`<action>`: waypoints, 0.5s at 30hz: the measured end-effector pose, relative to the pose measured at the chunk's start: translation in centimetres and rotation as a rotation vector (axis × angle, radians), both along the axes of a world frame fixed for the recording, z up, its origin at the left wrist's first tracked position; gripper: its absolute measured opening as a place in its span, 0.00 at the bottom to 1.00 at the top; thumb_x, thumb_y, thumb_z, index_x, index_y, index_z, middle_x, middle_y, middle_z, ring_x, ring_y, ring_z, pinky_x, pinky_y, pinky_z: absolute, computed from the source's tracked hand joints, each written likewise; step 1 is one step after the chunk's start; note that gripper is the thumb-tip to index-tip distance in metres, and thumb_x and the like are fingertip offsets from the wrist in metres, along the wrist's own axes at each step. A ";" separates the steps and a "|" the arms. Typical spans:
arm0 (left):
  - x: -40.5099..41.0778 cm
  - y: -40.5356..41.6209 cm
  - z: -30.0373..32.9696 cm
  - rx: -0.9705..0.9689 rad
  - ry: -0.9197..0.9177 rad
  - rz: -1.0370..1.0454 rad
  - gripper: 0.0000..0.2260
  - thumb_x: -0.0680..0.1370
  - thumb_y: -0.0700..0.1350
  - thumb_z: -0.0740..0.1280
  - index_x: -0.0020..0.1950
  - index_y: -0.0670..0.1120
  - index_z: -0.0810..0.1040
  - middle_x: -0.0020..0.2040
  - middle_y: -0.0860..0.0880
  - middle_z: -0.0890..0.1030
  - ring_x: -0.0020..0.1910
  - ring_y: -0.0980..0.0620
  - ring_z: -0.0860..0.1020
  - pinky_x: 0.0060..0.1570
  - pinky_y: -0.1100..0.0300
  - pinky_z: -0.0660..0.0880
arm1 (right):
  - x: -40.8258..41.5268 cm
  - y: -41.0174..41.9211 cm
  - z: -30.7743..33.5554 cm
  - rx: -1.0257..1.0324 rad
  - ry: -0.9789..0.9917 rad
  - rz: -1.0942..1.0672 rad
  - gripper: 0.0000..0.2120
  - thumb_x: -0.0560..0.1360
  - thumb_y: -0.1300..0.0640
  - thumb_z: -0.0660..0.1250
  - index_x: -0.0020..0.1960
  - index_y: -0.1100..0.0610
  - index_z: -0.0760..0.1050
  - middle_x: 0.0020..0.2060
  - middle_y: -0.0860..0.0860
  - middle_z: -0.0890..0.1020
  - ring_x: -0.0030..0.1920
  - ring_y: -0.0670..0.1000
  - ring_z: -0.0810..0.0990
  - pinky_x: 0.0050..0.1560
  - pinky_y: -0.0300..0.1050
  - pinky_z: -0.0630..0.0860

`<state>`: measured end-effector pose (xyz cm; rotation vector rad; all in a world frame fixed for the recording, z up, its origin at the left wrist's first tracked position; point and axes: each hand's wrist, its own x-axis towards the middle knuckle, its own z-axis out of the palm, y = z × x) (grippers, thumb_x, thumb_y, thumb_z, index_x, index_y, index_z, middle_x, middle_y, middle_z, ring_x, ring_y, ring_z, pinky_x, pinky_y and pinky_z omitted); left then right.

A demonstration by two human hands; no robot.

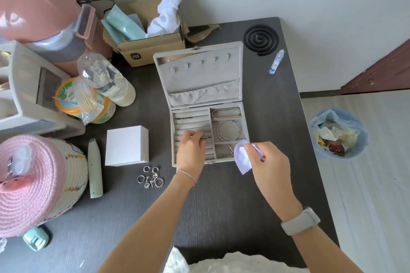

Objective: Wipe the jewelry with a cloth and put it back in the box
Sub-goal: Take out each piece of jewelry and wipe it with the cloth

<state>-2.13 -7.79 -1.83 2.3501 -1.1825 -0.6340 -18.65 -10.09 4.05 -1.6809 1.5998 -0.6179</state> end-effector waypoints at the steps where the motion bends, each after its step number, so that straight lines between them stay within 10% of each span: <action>1: 0.1 -0.1 -0.1 -0.002 0.010 0.005 0.09 0.77 0.38 0.62 0.54 0.40 0.78 0.54 0.41 0.75 0.49 0.41 0.76 0.44 0.55 0.72 | -0.1 0.0 0.0 -0.025 0.015 -0.003 0.09 0.73 0.60 0.66 0.36 0.63 0.76 0.31 0.53 0.76 0.34 0.53 0.73 0.34 0.38 0.65; 15: -0.9 1.4 5.3 -0.234 0.254 -0.130 0.04 0.74 0.35 0.66 0.45 0.41 0.80 0.39 0.54 0.79 0.35 0.55 0.77 0.40 0.69 0.72 | 0.6 -1.1 0.0 -0.187 0.050 0.086 0.10 0.74 0.57 0.63 0.43 0.61 0.80 0.39 0.53 0.79 0.38 0.52 0.74 0.36 0.46 0.71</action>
